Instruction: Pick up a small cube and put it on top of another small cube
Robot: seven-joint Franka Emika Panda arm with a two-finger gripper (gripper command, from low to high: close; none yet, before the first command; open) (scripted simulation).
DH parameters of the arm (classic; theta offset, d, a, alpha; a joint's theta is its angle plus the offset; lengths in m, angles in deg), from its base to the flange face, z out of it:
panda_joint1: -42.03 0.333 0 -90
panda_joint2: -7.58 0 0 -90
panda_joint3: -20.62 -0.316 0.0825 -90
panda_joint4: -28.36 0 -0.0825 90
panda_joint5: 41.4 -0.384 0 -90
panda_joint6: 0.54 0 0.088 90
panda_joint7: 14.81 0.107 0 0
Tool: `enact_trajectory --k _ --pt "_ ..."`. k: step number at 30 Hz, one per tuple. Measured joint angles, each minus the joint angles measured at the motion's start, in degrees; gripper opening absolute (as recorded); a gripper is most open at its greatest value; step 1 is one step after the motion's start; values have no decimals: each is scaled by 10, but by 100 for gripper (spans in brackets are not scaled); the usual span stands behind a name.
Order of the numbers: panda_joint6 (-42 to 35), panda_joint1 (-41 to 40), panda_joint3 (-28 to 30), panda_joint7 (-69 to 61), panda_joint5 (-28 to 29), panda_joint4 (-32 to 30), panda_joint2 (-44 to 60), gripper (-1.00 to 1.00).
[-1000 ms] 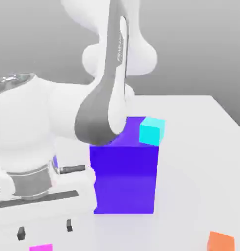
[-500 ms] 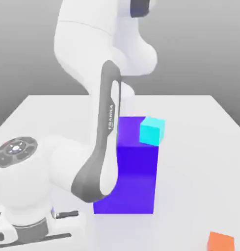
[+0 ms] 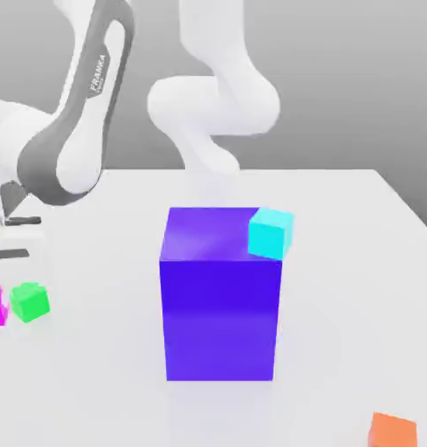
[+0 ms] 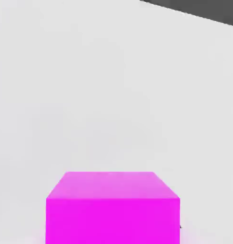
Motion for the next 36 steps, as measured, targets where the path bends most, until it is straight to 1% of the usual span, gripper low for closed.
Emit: enact_trajectory --k 4,6,10,15,20,26,36 --pt "17 -78 28 -85 36 -72 -60 -100" --pt "27 -89 37 -127 42 -103 -82 -100" --pt "43 -90 39 -147 37 -113 -86 -100" --pt "61 -85 41 -164 14 -112 -74 -100" --pt "80 -78 41 -193 -26 -110 -54 -100" --pt "102 -72 32 -242 -96 -108 -18 -100" --pt "135 -102 -27 -333 -220 -103 56 -100"
